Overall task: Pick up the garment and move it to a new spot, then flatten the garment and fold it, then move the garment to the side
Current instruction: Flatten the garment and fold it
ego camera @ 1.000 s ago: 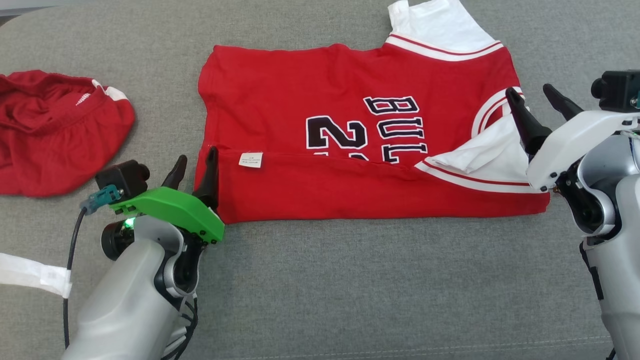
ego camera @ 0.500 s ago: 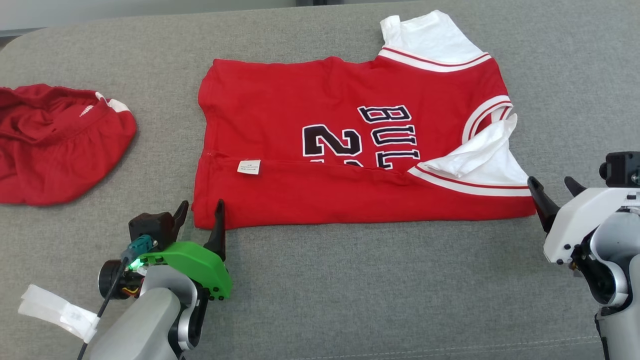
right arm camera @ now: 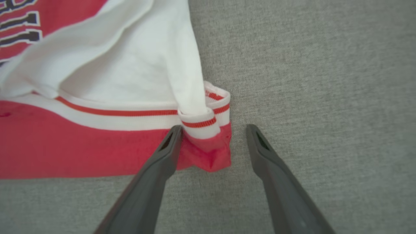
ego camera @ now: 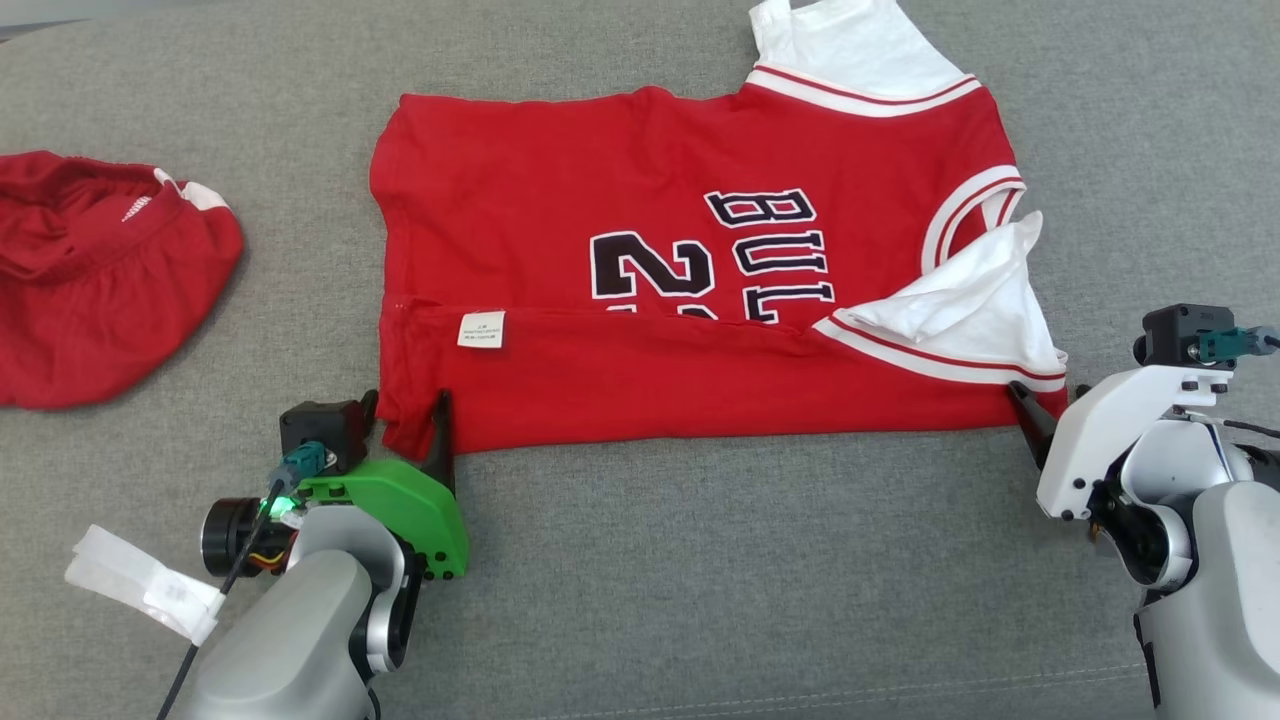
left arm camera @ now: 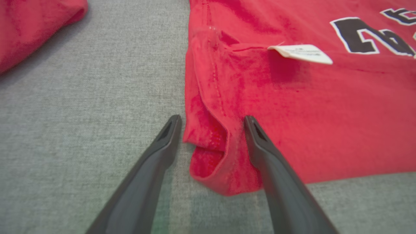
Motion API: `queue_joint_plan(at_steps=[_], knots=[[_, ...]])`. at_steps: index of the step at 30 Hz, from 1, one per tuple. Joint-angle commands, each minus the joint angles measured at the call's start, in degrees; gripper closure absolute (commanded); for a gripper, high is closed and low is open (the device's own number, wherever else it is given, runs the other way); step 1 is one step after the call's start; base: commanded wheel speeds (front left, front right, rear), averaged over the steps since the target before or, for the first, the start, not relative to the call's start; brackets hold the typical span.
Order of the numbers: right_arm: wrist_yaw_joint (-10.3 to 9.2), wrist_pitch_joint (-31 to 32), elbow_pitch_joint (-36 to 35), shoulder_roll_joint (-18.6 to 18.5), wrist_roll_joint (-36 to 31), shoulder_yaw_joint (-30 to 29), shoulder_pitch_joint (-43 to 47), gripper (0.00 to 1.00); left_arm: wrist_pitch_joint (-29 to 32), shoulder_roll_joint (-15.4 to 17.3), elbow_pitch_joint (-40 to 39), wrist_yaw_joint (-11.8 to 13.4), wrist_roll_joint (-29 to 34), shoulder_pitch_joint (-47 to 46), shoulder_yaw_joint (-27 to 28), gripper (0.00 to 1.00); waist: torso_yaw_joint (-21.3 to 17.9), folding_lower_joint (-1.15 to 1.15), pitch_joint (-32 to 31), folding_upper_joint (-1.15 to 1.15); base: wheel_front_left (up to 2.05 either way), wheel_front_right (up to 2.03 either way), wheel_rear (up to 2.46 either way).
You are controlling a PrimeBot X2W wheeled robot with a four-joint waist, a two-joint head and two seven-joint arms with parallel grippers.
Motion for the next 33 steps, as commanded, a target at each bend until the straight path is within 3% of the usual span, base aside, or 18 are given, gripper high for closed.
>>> queue_joint_plan(at_steps=[1,3,4,5,6,7,8,18,25,31,32,33], knots=[[-0.01,0.7,1.5,0.2,-0.3,-0.1,-0.4,0.0,1.1,-0.5,1.1,-0.5,-0.7,0.0,-0.5,0.0,0.1,0.0,0.3,0.0,0.0,0.0,0.0],[-0.01,1.1,2.7,0.5,0.4,0.1,-0.5,0.0,1.7,-1.0,2.1,-1.0,-1.1,-0.1,-0.8,0.0,0.2,0.0,0.5,0.0,0.0,0.0,0.0],[-0.01,1.3,3.0,0.7,0.8,0.4,-0.5,0.31,2.1,-1.2,2.6,-1.3,-1.3,0.0,-0.9,0.0,0.2,0.0,0.6,0.0,0.0,0.0,0.0],[-0.01,1.4,3.3,0.7,1.3,0.8,-0.6,0.66,2.5,-1.4,3.1,-1.5,-1.6,0.1,-1.0,0.07,0.2,0.0,0.6,0.0,0.0,0.0,0.0],[-0.01,1.2,3.4,0.7,1.7,1.1,-0.6,1.0,2.7,-1.6,3.5,-1.7,-1.7,0.3,-1.1,0.56,0.2,0.0,0.6,0.0,0.0,0.0,0.0],[-0.01,0.9,3.4,0.7,2.0,1.6,-0.5,1.0,3.0,-1.8,3.9,-2.1,-2.0,0.4,-1.1,0.81,0.2,0.0,0.5,0.0,0.0,0.0,0.0],[-0.01,0.7,3.2,0.6,2.3,1.7,-0.4,1.0,3.2,-1.9,4.3,-2.5,-2.1,0.6,-1.3,1.0,0.3,0.0,0.4,0.0,0.0,0.0,0.0],[-0.04,-2.2,-6.7,0.4,3.9,-0.9,6.2,1.0,1.3,-0.5,3.4,-3.3,-4.4,5.5,-0.3,1.0,1.0,0.0,-3.5,0.0,0.0,0.0,0.0],[-0.06,0.5,-15.1,2.6,3.2,-4.6,14.4,1.0,0.6,2.2,-2.6,-0.8,-4.9,10.5,0.1,1.0,1.4,0.0,-6.3,0.0,0.0,0.0,0.0],[-0.08,1.6,-16.2,3.6,2.9,-6.2,18.7,1.0,2.0,4.9,-7.3,1.0,-4.8,13.6,-0.1,1.0,1.5,0.0,-7.0,0.0,0.0,0.0,0.0],[-0.08,1.2,-15.6,3.7,3.2,-6.0,18.9,1.0,2.5,5.2,-7.7,1.1,-5.0,13.9,-0.2,0.55,1.5,0.0,-7.0,0.0,0.0,0.0,0.0],[-0.08,0.9,-15.1,3.8,3.6,-5.4,18.9,0.25,2.5,5.2,-8.1,1.1,-5.2,14.2,-0.2,0.0,1.4,0.0,-7.1,0.0,0.0,0.0,0.0]])
